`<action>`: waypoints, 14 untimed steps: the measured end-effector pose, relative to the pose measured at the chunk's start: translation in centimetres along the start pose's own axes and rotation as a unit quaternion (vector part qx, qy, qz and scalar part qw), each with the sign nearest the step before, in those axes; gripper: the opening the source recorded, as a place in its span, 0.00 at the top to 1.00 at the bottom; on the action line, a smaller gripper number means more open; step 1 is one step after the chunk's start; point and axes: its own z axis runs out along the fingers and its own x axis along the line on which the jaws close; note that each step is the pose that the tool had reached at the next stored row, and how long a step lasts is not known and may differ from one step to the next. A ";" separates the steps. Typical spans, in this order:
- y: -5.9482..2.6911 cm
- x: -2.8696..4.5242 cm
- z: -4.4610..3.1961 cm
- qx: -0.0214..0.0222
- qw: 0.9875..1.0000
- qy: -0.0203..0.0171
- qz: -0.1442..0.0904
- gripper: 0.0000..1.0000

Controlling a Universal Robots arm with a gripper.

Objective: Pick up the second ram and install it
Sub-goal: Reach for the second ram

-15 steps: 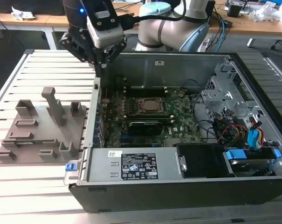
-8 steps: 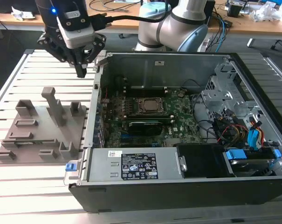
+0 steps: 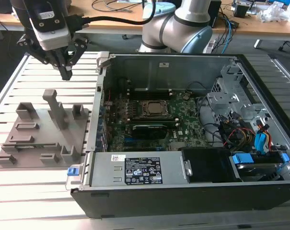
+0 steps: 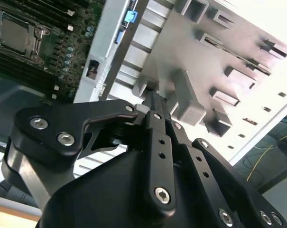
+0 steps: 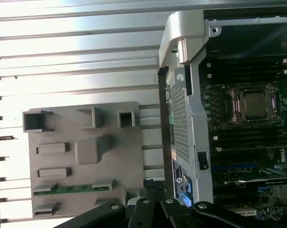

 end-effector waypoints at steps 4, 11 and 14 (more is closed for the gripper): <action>-0.12 1.52 -0.03 0.000 1.000 0.000 0.000 0.89; -0.30 3.94 -0.06 0.000 1.000 0.000 0.000 0.89; -0.39 5.23 -0.08 0.000 1.000 0.000 0.000 0.89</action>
